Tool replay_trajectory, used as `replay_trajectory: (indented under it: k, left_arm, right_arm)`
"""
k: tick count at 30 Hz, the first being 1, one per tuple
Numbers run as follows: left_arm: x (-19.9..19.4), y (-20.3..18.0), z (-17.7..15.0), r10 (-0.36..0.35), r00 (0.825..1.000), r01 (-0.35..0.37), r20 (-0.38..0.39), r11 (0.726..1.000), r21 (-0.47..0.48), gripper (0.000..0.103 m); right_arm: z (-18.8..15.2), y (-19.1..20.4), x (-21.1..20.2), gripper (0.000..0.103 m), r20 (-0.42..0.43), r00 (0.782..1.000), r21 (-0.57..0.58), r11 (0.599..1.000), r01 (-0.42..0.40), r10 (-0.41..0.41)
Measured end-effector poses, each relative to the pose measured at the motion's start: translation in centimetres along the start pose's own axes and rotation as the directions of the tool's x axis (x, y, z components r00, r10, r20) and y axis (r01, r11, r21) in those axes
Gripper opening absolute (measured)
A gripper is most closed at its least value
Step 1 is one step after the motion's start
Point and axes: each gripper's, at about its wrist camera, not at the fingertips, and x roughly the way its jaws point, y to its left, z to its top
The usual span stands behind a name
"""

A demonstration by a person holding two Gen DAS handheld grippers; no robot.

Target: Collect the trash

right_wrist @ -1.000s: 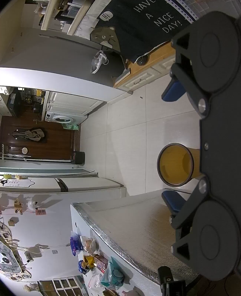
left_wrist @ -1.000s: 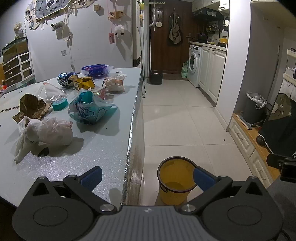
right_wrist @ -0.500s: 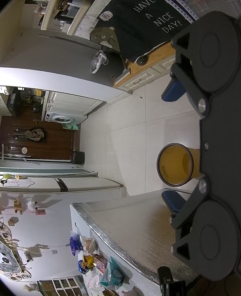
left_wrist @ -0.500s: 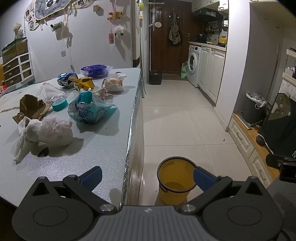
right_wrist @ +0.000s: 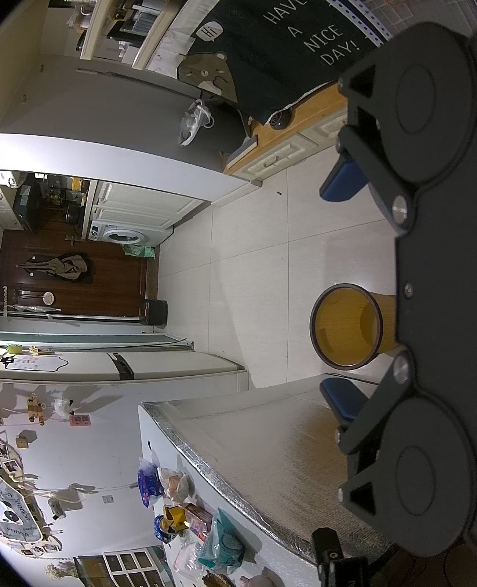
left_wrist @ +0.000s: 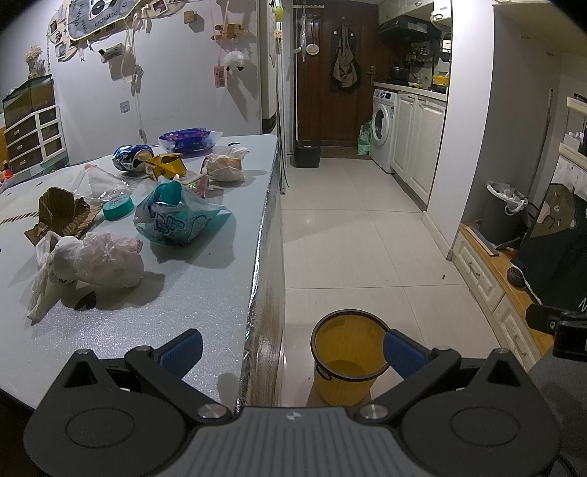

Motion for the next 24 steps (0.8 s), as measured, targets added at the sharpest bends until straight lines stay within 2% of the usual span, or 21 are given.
replay_trajectory:
  k: [9, 15, 20, 22, 24]
  left_arm:
    - [0.2, -0.4, 0.0, -0.013, 1.000, 0.013, 0.001, 1.000, 0.013, 0.103]
    - [0.1, 0.6, 0.3, -0.002, 0.998, 0.002, 0.057, 1.000, -0.003, 0.103]
    - [0.1, 2.9, 1.1, 0.039, 0.994, -0.034, 0.105, 0.998, -0.050, 0.103]
    - [0.1, 4.0, 1.4, 0.059, 0.991, -0.050, 0.119, 0.996, -0.077, 0.103]
    - [0.1, 5.5, 1.7, 0.083, 0.988, -0.068, 0.131, 0.991, -0.116, 0.103]
  right_arm:
    - [0.0, -0.2, -0.1, 0.103, 0.000, 1.000, 0.002, 1.000, -0.006, 0.006]
    - [-0.2, -0.3, 0.3, 0.103, 0.018, 0.999, 0.011, 0.999, -0.033, 0.033]
    - [0.7, 0.5, 1.2, 0.103, 0.097, 0.990, 0.011, 0.995, -0.102, 0.100]
    - [1.0, 0.9, 1.5, 0.103, 0.161, 0.976, 0.011, 0.988, -0.152, 0.148]
    - [1.6, 1.2, 1.9, 0.103, 0.231, 0.952, 0.006, 0.978, -0.206, 0.199]
